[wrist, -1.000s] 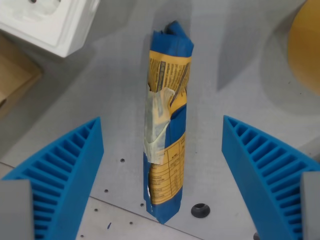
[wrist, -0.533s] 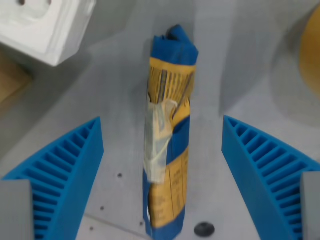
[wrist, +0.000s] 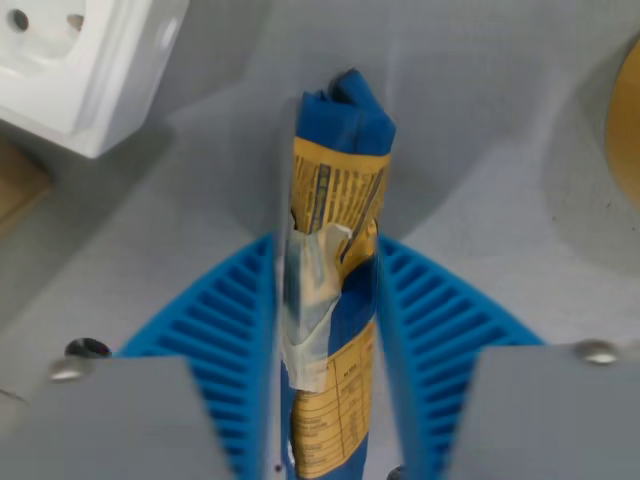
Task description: Pick up the blue bag
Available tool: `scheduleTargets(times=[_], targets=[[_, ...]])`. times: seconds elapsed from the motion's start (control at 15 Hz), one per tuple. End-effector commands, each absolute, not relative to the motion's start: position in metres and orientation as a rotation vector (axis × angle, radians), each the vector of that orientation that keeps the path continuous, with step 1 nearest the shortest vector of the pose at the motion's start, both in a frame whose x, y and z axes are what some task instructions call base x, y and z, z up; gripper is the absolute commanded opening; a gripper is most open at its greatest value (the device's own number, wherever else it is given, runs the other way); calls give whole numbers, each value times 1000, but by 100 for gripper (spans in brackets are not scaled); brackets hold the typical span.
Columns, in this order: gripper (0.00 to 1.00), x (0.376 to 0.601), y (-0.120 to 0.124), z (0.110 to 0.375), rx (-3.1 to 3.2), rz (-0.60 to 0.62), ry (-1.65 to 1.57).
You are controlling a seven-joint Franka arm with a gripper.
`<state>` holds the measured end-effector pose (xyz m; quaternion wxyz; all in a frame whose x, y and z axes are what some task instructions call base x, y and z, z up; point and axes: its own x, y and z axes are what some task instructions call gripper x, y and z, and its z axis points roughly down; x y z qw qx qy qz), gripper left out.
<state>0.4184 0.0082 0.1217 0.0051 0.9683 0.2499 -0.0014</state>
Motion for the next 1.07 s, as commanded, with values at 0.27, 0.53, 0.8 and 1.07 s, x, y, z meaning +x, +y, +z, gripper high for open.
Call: scheduleTargets(times=[0.27,0.53,0.8,1.07], targets=[[0,420,9,124,2986,38,793],[0,419,9,129,2986,36,794],[0,413,6,149,2989,15,795],[0,414,6,169,2991,3,797]])
